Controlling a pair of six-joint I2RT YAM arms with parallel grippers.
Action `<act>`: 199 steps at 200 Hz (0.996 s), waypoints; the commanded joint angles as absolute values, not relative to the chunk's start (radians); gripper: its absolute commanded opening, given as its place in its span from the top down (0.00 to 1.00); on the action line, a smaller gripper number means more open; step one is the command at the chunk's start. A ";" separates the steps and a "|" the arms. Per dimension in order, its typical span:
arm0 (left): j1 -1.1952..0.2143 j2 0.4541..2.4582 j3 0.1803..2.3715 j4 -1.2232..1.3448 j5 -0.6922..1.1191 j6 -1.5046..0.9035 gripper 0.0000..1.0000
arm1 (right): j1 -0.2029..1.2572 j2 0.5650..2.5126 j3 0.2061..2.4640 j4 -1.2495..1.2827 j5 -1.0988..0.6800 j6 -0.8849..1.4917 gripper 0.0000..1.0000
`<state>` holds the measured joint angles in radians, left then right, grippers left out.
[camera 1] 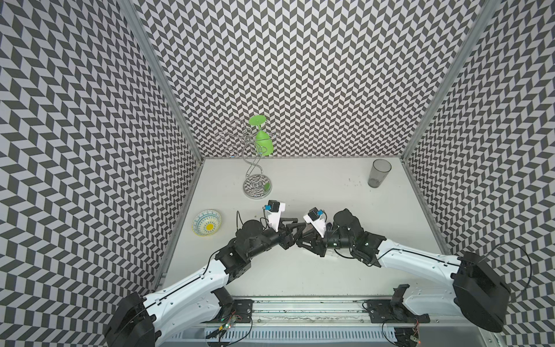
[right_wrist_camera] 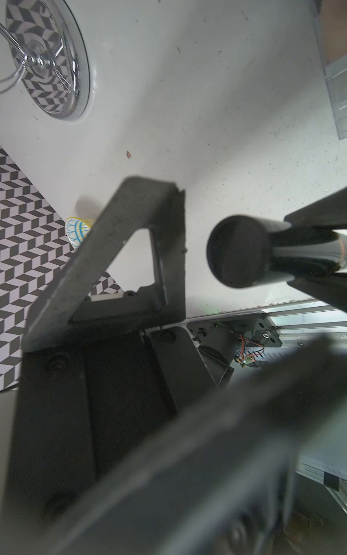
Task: Arrange the lipsticks in the organizer
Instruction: Adjust the lipstick.
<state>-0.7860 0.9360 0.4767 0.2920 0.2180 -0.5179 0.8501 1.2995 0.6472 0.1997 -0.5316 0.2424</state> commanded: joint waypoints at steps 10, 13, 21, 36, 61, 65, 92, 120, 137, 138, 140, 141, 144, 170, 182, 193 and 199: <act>-0.793 0.973 0.523 0.193 0.193 -0.496 0.58 | 0.860 1.301 0.669 0.207 -0.525 0.218 0.78; -0.792 0.975 0.523 0.187 0.193 -0.496 0.60 | 0.860 1.301 0.670 0.207 -0.523 0.219 0.78; -0.793 0.977 0.524 0.185 0.193 -0.496 0.65 | 0.861 1.300 0.669 0.208 -0.521 0.217 0.78; -0.792 0.981 0.526 0.183 0.199 -0.499 0.69 | 0.860 1.302 0.671 0.205 -0.517 0.217 0.78; -0.792 0.980 0.522 0.182 0.204 -0.500 0.74 | 0.864 1.317 0.679 0.203 -0.523 0.213 0.78; -0.792 0.980 0.521 0.183 0.205 -0.501 0.75 | 0.863 1.319 0.679 0.202 -0.522 0.213 0.78; -0.792 0.977 0.515 0.190 0.213 -0.504 0.85 | 0.866 1.325 0.680 0.201 -0.512 0.215 0.77; -0.792 0.982 0.517 0.192 0.223 -0.505 0.96 | 0.868 1.320 0.679 0.203 -0.506 0.216 0.77; -0.792 0.984 0.519 0.192 0.230 -0.506 1.00 | 0.867 1.319 0.680 0.204 -0.505 0.216 0.76; -0.792 0.985 0.519 0.192 0.230 -0.506 1.00 | 0.868 1.319 0.680 0.204 -0.505 0.217 0.76; -0.792 0.986 0.519 0.193 0.230 -0.506 1.00 | 0.868 1.318 0.680 0.205 -0.505 0.217 0.75; -0.792 0.986 0.519 0.193 0.230 -0.506 1.00 | 0.868 1.318 0.680 0.204 -0.505 0.217 0.75; -0.792 0.985 0.519 0.193 0.231 -0.506 1.00 | 0.868 1.318 0.680 0.204 -0.503 0.216 0.74; -0.792 0.982 0.518 0.195 0.229 -0.510 1.00 | 0.868 1.316 0.678 0.210 -0.492 0.221 0.66; -0.793 0.977 0.518 0.197 0.222 -0.512 1.00 | 0.868 1.318 0.681 0.207 -0.486 0.224 0.47; -0.792 0.976 0.514 0.200 0.215 -0.509 1.00 | 0.868 1.314 0.678 0.207 -0.486 0.224 0.41; -0.792 0.974 0.513 0.204 0.209 -0.508 1.00 | 0.868 1.306 0.671 0.213 -0.486 0.227 0.39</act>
